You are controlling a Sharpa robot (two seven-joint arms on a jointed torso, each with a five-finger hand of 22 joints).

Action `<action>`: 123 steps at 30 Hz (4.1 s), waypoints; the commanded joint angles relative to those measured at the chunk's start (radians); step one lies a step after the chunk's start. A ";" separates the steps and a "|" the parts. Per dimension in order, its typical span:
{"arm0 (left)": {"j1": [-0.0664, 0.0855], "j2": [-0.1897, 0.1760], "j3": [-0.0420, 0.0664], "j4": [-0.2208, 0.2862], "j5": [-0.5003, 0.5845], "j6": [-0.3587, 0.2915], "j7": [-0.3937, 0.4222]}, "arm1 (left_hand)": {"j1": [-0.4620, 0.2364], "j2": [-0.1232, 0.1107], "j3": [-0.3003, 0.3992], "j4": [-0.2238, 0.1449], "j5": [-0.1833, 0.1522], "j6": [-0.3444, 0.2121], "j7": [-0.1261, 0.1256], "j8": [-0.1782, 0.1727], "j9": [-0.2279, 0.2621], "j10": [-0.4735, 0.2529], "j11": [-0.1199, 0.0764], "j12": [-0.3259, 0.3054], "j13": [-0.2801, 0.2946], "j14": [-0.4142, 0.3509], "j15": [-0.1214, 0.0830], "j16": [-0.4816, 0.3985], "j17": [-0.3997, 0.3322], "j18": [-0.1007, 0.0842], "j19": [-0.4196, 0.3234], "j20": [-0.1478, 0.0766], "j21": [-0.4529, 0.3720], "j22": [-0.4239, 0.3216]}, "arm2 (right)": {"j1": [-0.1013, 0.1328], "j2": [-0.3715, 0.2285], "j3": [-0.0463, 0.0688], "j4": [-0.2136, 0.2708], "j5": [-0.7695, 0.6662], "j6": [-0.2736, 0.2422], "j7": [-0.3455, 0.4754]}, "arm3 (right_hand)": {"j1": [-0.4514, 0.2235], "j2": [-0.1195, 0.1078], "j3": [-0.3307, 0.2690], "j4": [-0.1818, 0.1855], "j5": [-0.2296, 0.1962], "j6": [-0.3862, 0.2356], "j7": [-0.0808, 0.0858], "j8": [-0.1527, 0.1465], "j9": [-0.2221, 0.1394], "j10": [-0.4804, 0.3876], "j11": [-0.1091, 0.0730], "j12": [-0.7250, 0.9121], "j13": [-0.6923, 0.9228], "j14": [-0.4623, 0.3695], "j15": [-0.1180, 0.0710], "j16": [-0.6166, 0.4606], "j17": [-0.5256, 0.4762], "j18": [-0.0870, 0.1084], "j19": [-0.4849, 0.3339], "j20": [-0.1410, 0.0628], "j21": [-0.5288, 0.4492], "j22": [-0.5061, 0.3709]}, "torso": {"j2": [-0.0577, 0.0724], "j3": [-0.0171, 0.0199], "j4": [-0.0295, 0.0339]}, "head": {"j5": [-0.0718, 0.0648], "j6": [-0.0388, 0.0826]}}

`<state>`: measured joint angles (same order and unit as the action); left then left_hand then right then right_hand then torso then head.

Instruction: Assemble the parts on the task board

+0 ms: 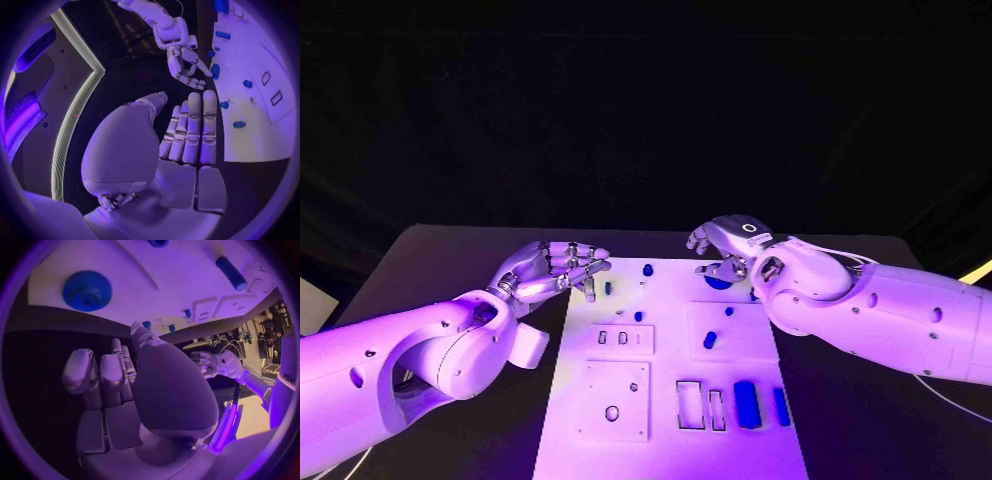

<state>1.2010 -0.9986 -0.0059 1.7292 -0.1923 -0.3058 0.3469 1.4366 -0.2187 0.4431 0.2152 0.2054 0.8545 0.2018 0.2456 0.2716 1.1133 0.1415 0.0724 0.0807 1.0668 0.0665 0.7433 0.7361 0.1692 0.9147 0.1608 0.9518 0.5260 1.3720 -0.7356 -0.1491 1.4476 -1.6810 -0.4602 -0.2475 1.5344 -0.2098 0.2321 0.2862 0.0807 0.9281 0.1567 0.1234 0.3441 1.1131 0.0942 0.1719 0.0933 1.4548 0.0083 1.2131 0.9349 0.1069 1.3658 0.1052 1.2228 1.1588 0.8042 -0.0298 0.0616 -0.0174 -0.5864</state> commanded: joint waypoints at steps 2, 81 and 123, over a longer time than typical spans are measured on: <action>0.001 -0.001 0.001 -0.003 0.003 0.019 0.007 | -0.007 0.006 0.005 0.001 -0.004 -0.003 0.002 -0.004 0.001 -0.009 -0.001 -0.006 0.002 -0.009 0.001 0.005 0.001 0.014 -0.005 0.001 0.005 0.001 | 0.017 -0.071 0.000 0.048 0.125 -0.003 -0.026 | -0.032 -0.013 0.012 0.002 -0.002 0.017 -0.020 0.011 0.005 0.142 -0.035 0.087 0.048 0.017 -0.023 0.041 0.055 -0.030 0.035 -0.016 0.062 0.075 | -0.004 0.0050 -0.0141 | -0.008 0.000; 0.000 0.010 0.000 -0.027 0.003 0.043 0.002 | -0.005 0.015 0.011 -0.001 -0.003 -0.001 0.002 -0.003 0.004 -0.009 -0.001 -0.004 0.003 -0.017 0.002 0.004 -0.001 0.014 -0.015 0.002 0.010 0.004 | -0.030 0.001 -0.006 -0.034 0.149 0.003 -0.061 | -0.052 0.025 -0.001 0.001 0.216 0.047 -0.035 0.166 0.088 0.421 -0.052 1.365 1.431 0.113 -0.035 0.353 0.622 -0.107 0.205 -0.025 0.348 0.412 | -0.003 0.0070 -0.0118 | 0.011 -0.010; 0.000 0.011 0.000 -0.032 0.004 0.058 0.000 | -0.007 0.017 0.011 0.000 -0.003 -0.002 0.002 -0.004 0.006 -0.010 -0.001 -0.004 0.003 -0.018 0.002 0.005 -0.002 0.014 -0.018 0.003 0.013 0.006 | -0.081 0.256 -0.003 -0.087 -0.004 -0.019 -0.049 | -0.043 0.017 0.030 -0.008 0.204 0.032 -0.031 0.156 0.091 0.418 -0.049 1.362 1.428 0.113 -0.032 0.354 0.623 -0.107 0.205 -0.023 0.348 0.412 | -0.001 0.0064 -0.0086 | 0.029 -0.021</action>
<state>1.2005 -0.9888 -0.0067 1.6951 -0.1916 -0.2685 0.3422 1.4287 -0.2108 0.4485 0.2153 0.2054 0.8545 0.2018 0.2456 0.2759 1.1109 0.1389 0.0724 0.0826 1.0558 0.0701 0.7433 0.7355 0.1692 0.9040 0.1645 0.9596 0.5301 1.2927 -0.4808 -0.1526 1.3644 -1.6598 -0.4882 -0.3024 1.4977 -0.1876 0.2548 0.2774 0.2879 0.9557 0.1360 0.2786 0.4012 1.4651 0.0485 1.5395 1.3076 1.4666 -0.0181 1.5617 1.3081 0.0067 1.4680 0.0878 1.5663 1.3078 0.8034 -0.0232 0.0534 0.0102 -0.6073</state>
